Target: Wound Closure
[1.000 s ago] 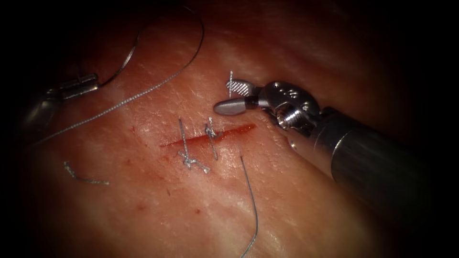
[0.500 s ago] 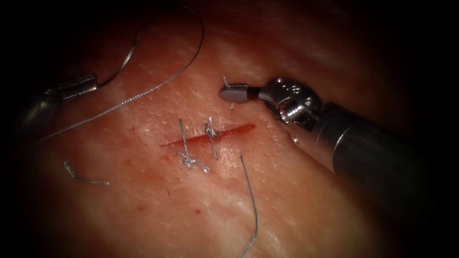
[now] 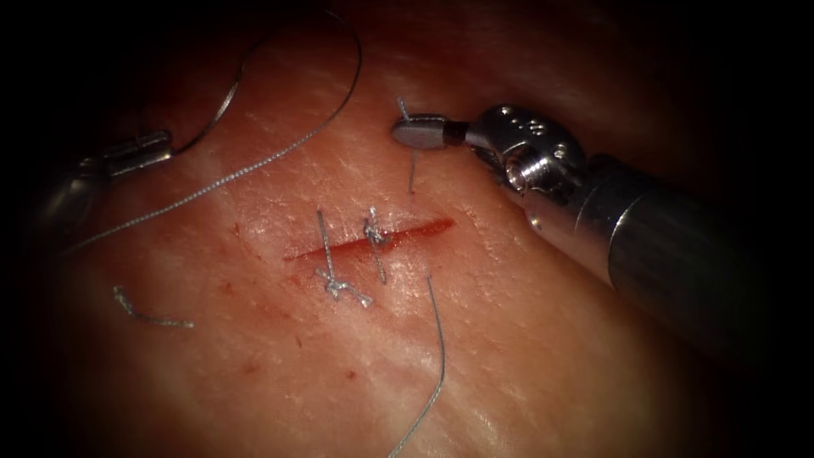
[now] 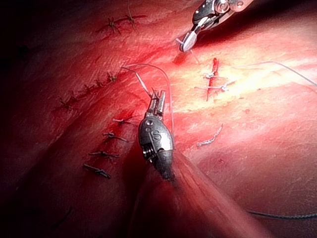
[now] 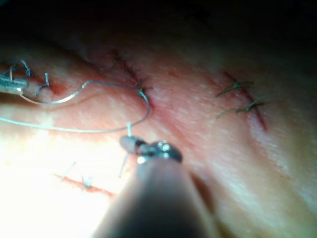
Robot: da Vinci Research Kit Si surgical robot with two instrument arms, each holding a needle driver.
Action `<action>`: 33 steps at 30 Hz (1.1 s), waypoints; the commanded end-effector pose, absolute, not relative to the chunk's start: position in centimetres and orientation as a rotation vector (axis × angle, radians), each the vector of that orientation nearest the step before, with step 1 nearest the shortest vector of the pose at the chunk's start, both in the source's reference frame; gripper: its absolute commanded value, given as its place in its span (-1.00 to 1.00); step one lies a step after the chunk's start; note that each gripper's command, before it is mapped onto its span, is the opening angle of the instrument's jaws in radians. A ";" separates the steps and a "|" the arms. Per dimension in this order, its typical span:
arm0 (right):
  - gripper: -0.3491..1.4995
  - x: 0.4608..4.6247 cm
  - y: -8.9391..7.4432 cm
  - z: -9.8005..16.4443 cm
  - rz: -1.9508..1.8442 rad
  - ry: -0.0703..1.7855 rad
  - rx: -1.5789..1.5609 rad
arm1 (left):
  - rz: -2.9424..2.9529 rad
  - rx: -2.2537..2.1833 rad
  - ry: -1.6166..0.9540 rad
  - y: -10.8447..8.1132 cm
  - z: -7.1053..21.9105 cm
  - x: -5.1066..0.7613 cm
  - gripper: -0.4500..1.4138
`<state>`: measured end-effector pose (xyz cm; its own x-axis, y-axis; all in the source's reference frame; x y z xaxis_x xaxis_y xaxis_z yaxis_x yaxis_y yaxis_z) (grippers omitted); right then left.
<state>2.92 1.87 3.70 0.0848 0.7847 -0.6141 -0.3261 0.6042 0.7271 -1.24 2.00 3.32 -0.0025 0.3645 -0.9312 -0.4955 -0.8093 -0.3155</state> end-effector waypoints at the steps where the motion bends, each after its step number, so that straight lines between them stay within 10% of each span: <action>1: -1.00 2.98 2.0 3.7 0.871 1.231 0.459 | 1.869 -1.690 0.137 2.0 3.4 -1.28 -1.00; 31: -1.00 3.00 2.1 3.6 0.859 1.266 0.429 | 1.871 -1.683 0.137 2.2 3.6 -1.15 -1.00; 32: -0.47 3.02 2.1 3.6 0.866 1.299 0.410 | 1.868 -1.677 0.135 2.2 3.7 -1.13 -1.00; 33: -0.47 3.02 2.1 3.6 0.866 1.299 0.410 | 1.868 -1.677 0.135 2.2 3.7 -1.13 -1.00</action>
<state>2.96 2.06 3.52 0.0201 0.7437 -0.6682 -0.3276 0.6363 0.6984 -1.07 2.20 3.64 -0.0084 0.3720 -0.9282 -0.5052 -0.8026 -0.3171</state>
